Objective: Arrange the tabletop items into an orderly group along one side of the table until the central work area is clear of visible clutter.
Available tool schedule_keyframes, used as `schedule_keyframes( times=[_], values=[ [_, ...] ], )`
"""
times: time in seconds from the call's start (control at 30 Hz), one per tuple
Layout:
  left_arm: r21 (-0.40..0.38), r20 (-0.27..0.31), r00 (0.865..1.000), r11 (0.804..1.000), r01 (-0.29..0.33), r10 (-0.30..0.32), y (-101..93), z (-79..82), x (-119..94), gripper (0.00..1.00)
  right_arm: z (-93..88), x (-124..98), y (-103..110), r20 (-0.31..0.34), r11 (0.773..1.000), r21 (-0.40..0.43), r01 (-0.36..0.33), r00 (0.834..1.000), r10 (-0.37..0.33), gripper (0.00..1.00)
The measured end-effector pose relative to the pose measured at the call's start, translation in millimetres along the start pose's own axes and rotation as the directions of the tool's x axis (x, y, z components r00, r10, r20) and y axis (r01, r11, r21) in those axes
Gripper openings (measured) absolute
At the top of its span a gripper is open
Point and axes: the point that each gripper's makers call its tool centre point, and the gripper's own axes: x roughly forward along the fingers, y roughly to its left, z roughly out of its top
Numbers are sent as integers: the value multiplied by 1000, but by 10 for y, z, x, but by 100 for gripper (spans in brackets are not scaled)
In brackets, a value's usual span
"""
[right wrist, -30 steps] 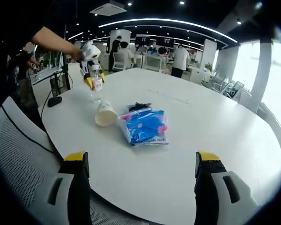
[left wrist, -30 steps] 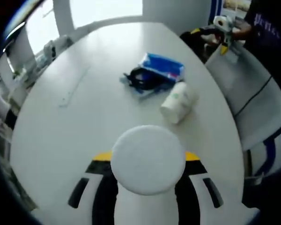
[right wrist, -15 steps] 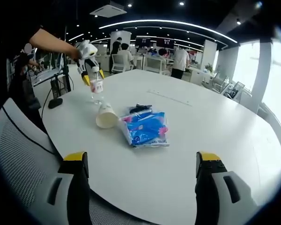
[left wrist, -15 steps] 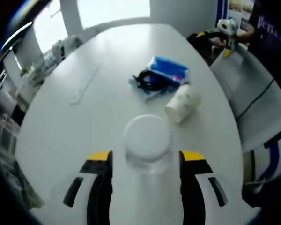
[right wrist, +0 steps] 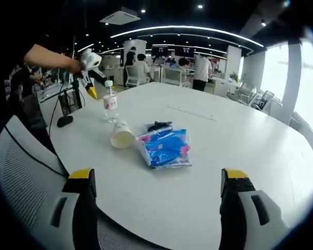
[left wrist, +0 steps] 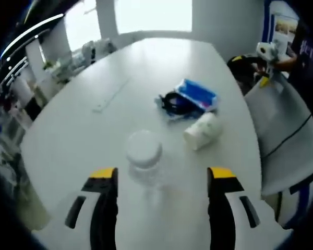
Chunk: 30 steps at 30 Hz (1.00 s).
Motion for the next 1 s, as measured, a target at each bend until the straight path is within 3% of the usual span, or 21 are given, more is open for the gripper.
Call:
schedule_keyframes(
  times=[0.13,0.33,0.5,0.8,1.0],
  values=[
    [-1,-1,1000,1000,-23,23,-112,-33,-31,70,11,-2,20,5,1000,-14,-7,1000,7,100],
    [-40,39,994,994,-100,102,-207,-29,-71,77,14,-1,30,7,1000,-13,-14,1000,14,100],
    [-92,58,990,988,-127,132,-326,-61,-85,82,0,3,42,1,1000,-11,-22,1000,22,100],
    [-191,120,959,954,-231,257,-471,-41,-45,100,-32,11,54,-15,999,-32,-23,1000,22,99],
    [-216,144,947,943,-252,287,-649,-17,18,100,-49,12,61,-22,999,-39,-24,999,23,98]
  ],
)
